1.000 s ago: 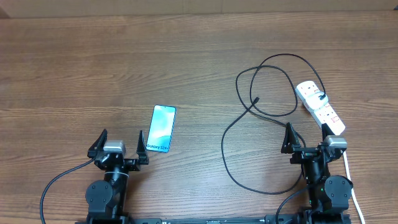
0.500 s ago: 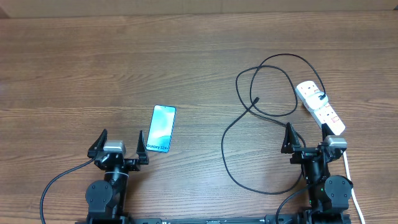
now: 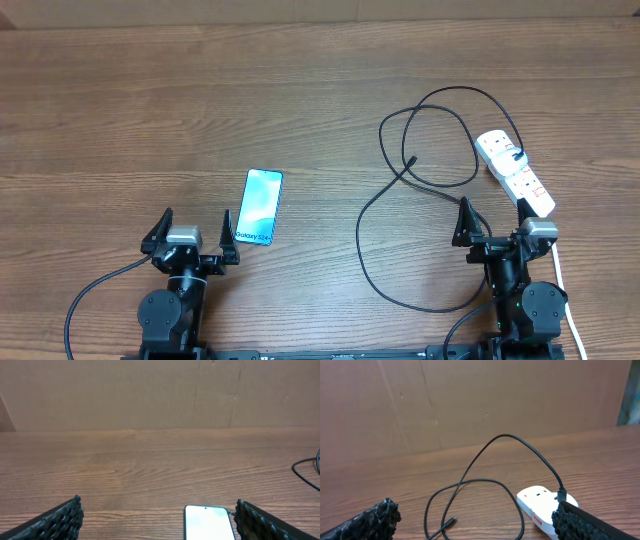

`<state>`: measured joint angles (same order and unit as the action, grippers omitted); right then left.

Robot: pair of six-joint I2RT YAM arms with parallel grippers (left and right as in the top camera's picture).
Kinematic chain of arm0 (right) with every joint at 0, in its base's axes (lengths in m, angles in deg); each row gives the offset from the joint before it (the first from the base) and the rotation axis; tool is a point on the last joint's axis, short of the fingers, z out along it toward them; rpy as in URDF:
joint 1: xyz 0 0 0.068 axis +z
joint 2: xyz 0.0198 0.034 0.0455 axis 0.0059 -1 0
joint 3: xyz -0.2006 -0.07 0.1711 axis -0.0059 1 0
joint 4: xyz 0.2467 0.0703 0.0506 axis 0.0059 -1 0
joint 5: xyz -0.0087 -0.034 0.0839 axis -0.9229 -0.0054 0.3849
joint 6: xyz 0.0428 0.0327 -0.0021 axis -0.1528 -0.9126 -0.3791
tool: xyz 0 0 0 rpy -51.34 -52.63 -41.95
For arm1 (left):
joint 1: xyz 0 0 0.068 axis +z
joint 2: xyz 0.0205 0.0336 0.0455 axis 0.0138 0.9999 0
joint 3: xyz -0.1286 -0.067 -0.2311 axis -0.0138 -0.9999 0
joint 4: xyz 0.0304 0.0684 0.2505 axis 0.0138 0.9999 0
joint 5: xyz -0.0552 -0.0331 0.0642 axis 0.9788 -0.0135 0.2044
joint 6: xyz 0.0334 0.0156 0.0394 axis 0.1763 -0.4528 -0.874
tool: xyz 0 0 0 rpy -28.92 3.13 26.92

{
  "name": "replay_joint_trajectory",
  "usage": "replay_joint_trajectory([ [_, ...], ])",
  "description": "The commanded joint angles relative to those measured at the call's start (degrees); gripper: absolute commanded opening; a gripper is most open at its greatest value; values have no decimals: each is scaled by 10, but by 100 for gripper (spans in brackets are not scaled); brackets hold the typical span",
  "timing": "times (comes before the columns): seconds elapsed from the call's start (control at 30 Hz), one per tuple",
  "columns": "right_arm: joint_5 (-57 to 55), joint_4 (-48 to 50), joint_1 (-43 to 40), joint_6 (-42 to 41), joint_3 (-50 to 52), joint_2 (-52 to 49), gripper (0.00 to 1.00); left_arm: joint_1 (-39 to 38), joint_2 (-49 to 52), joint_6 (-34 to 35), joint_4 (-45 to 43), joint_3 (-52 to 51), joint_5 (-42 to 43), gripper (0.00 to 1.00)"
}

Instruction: Plug charger to phone and switch on socket

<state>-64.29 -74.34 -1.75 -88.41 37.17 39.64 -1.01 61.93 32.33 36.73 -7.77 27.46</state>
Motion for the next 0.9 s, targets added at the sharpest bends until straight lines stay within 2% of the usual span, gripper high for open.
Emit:
replay_joint_trajectory([
  [0.0,-3,1,-2,2,6,6,100,-1,-6,-10,-1,-4,0,100],
  [0.1,-3,1,-2,2,6,6,100,-1,-6,-24,-3,-4,-26,99],
  [0.27,-3,1,-2,2,6,6,100,-1,-6,-7,-2,-4,-7,100],
  [0.33,-3,1,-2,2,6,6,100,-1,-6,-5,-50,-3,7,100],
  [0.4,-3,1,-2,2,6,6,100,-1,-6,-5,-120,4,82,100],
  [0.47,-3,1,-2,2,6,6,100,-1,-6,21,-150,11,99,100],
  [0.53,-3,1,-2,2,6,6,100,-1,-6,59,-164,42,93,100],
  [0.7,-3,1,-2,2,6,6,100,-1,-6,59,-213,106,85,100],
  [0.8,-3,1,-2,2,6,6,100,-1,-5,59,-277,143,38,100],
  [0.87,-3,1,-2,2,6,6,100,-1,2,59,-287,172,-7,100],
])
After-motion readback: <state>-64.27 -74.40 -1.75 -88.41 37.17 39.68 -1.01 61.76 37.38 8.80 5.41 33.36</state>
